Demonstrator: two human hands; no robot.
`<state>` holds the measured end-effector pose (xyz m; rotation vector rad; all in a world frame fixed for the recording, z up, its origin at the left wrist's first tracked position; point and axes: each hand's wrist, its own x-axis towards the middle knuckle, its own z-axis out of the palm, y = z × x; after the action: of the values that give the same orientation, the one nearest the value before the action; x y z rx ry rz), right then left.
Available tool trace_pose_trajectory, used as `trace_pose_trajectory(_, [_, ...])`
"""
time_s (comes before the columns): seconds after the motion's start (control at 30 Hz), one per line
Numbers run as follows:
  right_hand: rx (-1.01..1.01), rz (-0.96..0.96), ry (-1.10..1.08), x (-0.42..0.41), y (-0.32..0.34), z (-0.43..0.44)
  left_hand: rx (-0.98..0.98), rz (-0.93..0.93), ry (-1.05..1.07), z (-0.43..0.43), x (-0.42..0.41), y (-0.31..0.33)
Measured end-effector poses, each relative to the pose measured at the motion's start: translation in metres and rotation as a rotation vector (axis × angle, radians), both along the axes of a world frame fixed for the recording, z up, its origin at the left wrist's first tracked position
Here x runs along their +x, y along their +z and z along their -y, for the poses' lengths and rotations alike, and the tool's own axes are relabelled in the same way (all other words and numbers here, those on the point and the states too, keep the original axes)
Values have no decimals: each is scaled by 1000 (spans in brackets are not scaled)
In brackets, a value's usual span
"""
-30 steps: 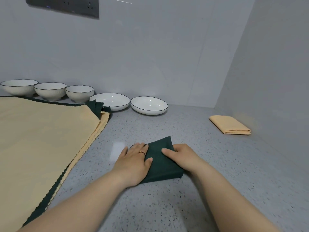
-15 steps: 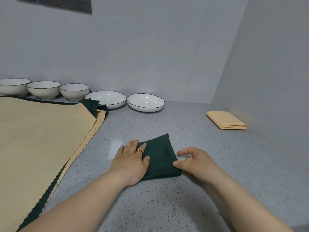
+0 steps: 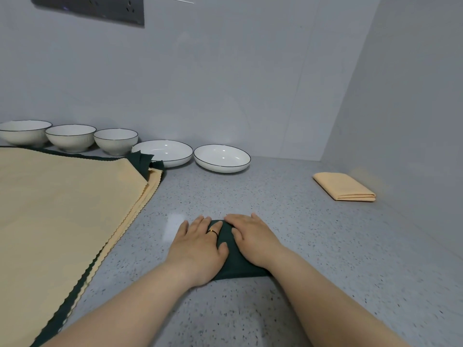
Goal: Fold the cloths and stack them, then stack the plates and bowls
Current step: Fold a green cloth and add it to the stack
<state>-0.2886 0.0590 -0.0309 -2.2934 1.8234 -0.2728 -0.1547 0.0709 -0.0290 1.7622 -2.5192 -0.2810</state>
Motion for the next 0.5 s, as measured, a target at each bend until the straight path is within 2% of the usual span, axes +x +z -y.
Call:
trace_pose_trajectory(0.23, [21, -49, 12, 0, -2, 0, -67, -142, -14, 4, -24, 3])
trace_pose_trajectory(0.5, [162, -118, -64, -14, 4, -9, 60, 23, -39, 4, -6, -1])
